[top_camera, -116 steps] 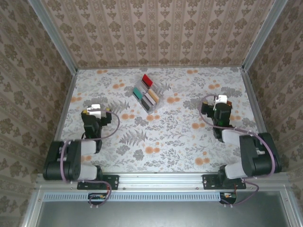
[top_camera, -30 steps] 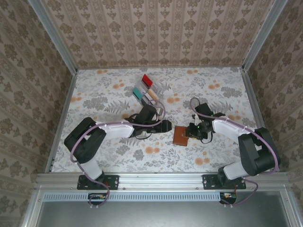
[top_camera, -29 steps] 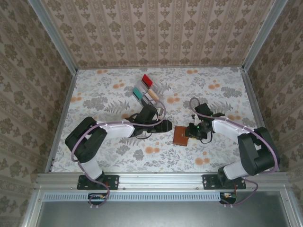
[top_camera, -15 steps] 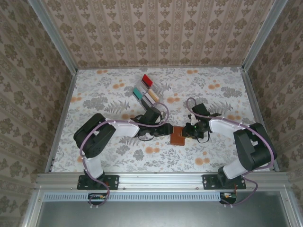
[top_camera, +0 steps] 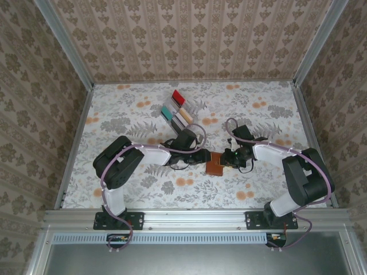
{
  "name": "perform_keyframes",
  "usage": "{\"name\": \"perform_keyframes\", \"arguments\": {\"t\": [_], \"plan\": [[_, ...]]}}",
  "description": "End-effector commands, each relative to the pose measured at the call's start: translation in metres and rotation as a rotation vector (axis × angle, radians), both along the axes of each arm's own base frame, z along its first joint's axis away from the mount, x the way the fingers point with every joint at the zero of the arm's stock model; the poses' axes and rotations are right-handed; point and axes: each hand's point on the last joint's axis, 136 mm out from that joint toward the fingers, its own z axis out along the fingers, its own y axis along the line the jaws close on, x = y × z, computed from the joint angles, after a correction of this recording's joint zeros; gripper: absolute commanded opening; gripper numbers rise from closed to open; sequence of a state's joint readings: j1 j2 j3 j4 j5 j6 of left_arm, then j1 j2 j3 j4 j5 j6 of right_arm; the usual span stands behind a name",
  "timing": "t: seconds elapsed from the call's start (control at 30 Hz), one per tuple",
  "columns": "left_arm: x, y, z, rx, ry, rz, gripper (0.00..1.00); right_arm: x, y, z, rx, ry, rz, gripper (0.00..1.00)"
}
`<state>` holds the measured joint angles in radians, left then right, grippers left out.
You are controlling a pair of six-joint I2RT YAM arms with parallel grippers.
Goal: Put the credit cards into the card holder
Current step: Pick up the card holder from the center of the table.
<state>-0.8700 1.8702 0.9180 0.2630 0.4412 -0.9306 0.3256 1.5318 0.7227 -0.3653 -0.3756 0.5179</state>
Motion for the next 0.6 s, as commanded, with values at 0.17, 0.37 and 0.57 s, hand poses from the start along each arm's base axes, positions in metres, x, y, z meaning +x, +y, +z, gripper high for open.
{"name": "perform_keyframes", "arguments": {"t": [0.17,0.37,0.57], "plan": [[-0.004,-0.015,0.022,-0.119,-0.035,-0.019,0.19,-0.008,-0.005,-0.016,-0.052,0.051,-0.021,0.25],[-0.003,-0.013,0.032,-0.149,-0.073,-0.015,0.0,0.0,-0.008,-0.004,-0.066,0.008,-0.05,0.28],[-0.002,-0.01,0.036,-0.166,-0.095,-0.002,0.0,0.007,-0.01,0.02,-0.06,-0.069,-0.083,0.34]]}}
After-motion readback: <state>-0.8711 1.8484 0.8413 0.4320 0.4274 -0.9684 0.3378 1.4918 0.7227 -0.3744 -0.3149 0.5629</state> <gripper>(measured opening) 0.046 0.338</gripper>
